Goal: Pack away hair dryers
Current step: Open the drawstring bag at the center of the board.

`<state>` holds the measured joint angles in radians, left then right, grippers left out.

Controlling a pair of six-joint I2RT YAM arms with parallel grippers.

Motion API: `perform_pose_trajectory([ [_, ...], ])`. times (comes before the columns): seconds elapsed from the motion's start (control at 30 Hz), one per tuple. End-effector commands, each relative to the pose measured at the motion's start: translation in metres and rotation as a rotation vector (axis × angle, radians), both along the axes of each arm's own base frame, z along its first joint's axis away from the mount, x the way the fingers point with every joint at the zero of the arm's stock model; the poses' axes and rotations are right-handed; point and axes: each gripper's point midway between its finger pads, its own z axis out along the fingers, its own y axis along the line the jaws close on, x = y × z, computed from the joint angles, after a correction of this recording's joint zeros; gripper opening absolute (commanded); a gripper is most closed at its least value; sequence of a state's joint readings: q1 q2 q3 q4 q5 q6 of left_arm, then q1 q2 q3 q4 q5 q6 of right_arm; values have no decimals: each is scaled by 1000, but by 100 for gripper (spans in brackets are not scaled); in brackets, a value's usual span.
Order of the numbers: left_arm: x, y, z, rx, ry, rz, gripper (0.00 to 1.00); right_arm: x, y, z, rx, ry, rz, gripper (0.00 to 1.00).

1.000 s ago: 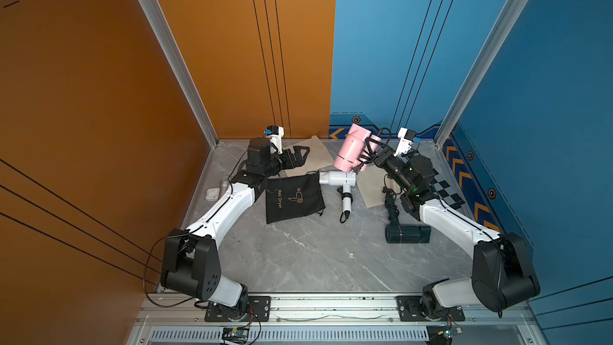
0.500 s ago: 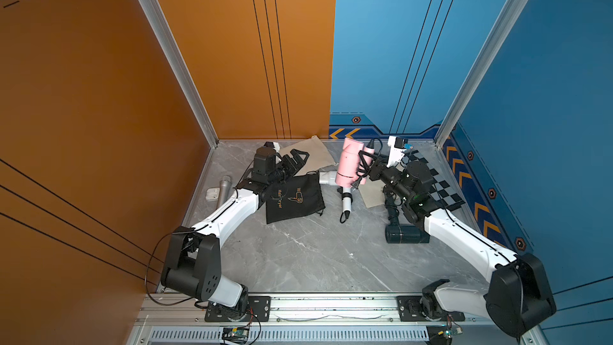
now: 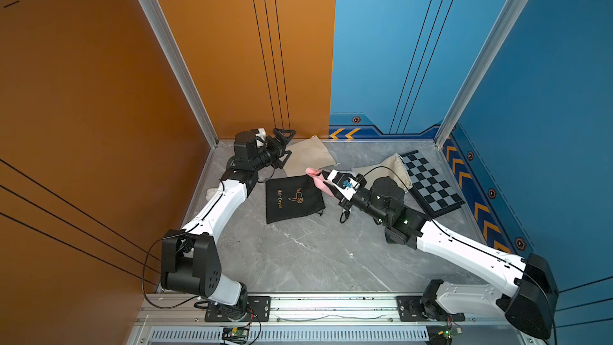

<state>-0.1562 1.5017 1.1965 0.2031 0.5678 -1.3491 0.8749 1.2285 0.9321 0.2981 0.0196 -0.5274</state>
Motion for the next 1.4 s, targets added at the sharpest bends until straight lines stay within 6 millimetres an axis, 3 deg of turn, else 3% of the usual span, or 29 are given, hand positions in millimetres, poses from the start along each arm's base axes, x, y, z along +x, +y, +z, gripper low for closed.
perform_pose_trajectory([
  [0.0,-6,-17,5,-54,23,-89,98,7,-6,26,-95,-264,-128,9],
  [0.1,-11,-22,-6,-44,41,-119,98,10,-2,20,-158,-321,-174,11],
  [0.2,-15,-16,-31,51,76,-106,98,12,-1,17,-158,-329,-204,11],
  [0.3,-25,-6,-59,291,103,-98,98,21,-8,18,-77,-227,-236,11],
  [0.37,-37,0,-76,539,103,-109,98,32,-18,20,24,-103,-260,11],
  [0.47,-49,7,-99,796,113,-123,98,56,-51,24,279,137,-296,12],
  [0.6,-55,10,-122,1006,120,-144,98,93,-123,19,620,365,-439,11],
  [0.73,-62,-16,-147,1199,116,-256,99,106,-181,3,863,518,-567,11],
  [0.83,-68,-35,-167,1402,109,-352,98,106,-204,-8,968,594,-612,12],
  [1.07,-64,-70,-201,1459,120,-453,88,99,-224,-31,1096,692,-631,11],
  [1.1,-62,-73,-205,1464,124,-459,82,99,-226,-33,1113,699,-633,11],
  [1.37,-32,-79,-223,1496,148,-447,67,95,-231,-42,1200,723,-608,11],
])
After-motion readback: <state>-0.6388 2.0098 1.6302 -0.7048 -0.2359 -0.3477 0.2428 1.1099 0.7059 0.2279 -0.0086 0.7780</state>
